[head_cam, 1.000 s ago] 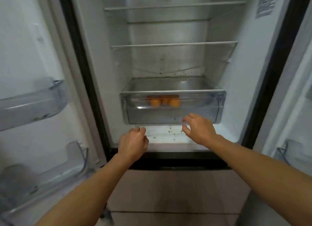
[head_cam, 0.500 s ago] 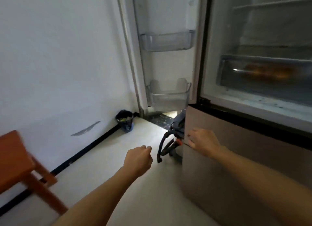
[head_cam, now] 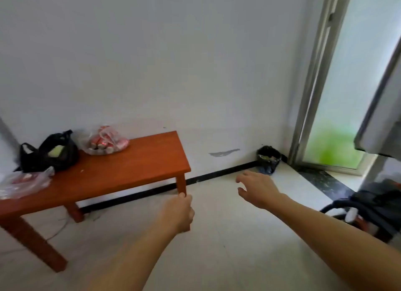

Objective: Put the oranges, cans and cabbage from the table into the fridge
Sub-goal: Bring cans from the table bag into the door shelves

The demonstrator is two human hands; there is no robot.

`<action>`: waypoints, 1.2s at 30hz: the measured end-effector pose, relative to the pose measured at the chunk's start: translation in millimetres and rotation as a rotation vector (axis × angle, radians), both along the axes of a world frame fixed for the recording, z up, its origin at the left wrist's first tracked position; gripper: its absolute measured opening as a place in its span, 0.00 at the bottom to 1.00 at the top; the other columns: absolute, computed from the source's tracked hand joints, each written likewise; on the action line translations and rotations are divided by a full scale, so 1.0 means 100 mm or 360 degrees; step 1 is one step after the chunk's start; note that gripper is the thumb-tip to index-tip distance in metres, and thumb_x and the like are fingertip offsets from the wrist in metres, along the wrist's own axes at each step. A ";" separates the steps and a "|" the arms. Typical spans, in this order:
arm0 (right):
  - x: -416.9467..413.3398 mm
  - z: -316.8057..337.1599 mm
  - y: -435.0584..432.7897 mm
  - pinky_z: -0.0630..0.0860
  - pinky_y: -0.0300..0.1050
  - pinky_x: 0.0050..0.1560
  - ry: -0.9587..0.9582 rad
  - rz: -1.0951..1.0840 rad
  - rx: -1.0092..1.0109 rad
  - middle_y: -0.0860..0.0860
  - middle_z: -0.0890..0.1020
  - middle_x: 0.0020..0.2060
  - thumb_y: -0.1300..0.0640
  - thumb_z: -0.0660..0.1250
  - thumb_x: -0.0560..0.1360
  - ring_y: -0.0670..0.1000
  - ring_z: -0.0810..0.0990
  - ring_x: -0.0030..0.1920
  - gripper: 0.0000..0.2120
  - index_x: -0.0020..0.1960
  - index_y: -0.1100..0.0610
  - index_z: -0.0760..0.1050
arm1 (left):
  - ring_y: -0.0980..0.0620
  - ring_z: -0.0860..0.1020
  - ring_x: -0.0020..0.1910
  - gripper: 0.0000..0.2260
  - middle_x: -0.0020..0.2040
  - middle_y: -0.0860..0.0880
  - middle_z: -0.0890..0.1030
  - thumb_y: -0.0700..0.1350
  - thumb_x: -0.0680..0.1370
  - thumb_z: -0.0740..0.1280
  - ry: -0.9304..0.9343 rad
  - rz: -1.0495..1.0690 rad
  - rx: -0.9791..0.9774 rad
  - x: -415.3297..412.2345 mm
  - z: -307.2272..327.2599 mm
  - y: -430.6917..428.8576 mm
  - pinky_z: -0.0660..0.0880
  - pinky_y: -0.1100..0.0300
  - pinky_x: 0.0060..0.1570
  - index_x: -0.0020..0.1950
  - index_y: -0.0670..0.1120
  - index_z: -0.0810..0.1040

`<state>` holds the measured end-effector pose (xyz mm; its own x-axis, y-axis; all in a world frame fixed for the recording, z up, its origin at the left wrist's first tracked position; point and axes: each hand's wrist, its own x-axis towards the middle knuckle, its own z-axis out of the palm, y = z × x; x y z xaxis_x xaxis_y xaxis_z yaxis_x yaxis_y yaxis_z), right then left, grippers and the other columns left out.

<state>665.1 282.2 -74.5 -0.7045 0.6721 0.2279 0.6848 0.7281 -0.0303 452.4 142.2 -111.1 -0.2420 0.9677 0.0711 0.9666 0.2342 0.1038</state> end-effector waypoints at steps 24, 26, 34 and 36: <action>-6.17 -0.32 -0.05 0.75 0.48 0.52 -0.0175 0.0750 -0.0209 0.49 0.76 0.59 0.50 0.62 0.77 0.53 0.77 0.55 0.17 0.65 0.49 0.71 | 0.47 0.77 0.50 0.09 0.52 0.49 0.76 0.47 0.79 0.58 0.0033 0.0786 -0.0092 -5.09 -0.07 -0.84 0.72 0.54 0.45 0.55 0.47 0.74; -6.58 -0.34 0.10 0.75 0.49 0.53 -0.0217 0.0769 -0.0235 0.49 0.75 0.59 0.49 0.63 0.76 0.53 0.77 0.56 0.18 0.66 0.49 0.71 | 0.49 0.77 0.50 0.09 0.51 0.50 0.76 0.48 0.80 0.58 0.0034 0.0820 -0.0087 -5.44 -0.06 -0.71 0.71 0.55 0.45 0.55 0.48 0.74; -7.95 -0.52 0.48 0.75 0.50 0.54 -0.0402 0.0923 -0.0197 0.50 0.75 0.59 0.49 0.63 0.76 0.53 0.77 0.57 0.17 0.65 0.50 0.71 | 0.53 0.76 0.49 0.09 0.52 0.52 0.75 0.48 0.81 0.59 -0.0084 0.0921 -0.0067 -6.64 -0.20 -0.43 0.72 0.60 0.46 0.59 0.49 0.73; -8.27 -0.60 0.55 0.75 0.50 0.54 -0.0425 0.0932 -0.0195 0.50 0.75 0.59 0.50 0.63 0.76 0.54 0.77 0.57 0.17 0.64 0.50 0.71 | 0.52 0.77 0.50 0.09 0.53 0.51 0.76 0.48 0.81 0.59 -0.0085 0.0919 -0.0071 -6.99 -0.27 -0.34 0.71 0.60 0.46 0.58 0.48 0.73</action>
